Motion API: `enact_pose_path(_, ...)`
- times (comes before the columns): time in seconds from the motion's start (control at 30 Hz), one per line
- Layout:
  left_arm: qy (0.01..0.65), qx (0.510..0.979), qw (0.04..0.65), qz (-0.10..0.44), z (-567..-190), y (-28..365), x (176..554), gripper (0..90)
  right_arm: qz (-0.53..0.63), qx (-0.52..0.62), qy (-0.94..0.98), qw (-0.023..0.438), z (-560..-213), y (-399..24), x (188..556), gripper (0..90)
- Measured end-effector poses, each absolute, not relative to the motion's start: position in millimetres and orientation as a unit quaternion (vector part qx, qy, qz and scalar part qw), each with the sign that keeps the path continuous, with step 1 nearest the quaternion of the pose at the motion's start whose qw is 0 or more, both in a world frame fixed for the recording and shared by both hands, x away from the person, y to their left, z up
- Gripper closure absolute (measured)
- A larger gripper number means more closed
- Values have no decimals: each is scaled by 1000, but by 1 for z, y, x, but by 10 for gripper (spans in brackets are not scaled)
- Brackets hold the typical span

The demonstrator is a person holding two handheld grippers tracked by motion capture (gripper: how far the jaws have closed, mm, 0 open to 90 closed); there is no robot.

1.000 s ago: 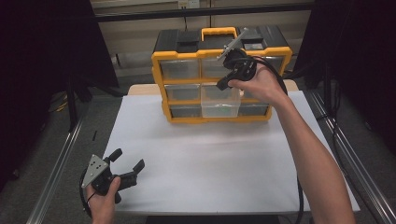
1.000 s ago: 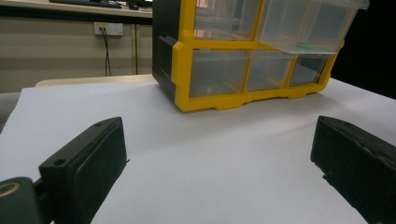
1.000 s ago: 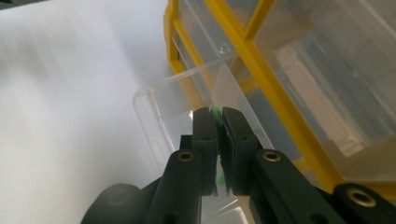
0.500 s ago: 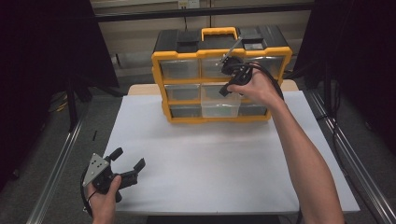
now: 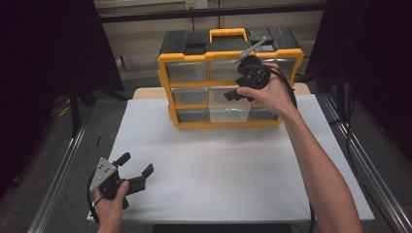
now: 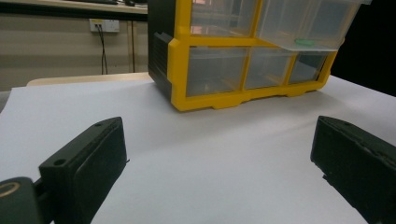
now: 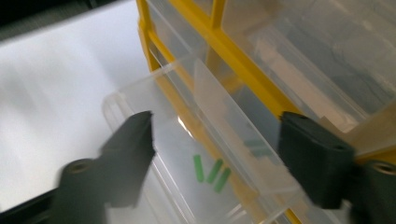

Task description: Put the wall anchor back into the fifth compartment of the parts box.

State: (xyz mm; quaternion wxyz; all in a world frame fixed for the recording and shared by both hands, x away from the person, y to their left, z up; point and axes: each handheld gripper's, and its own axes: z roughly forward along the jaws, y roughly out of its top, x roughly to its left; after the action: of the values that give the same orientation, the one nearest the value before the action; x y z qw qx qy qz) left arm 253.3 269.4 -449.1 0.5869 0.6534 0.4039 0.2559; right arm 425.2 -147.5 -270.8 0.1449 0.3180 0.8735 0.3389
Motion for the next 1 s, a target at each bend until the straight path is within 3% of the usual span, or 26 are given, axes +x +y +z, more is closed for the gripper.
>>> enact_pose_path(0.07,398,663,579,259,-449,274,253,36,367,320,861,147,-273,-153,422,145)
enact_pose_path(0.27,397,662,580,261,-449,273,252,36,435,326,823,162,-282,-173,405,15)
enact_pose_path(1.0,383,671,577,263,-448,273,250,36,524,370,736,215,-351,-206,333,35)
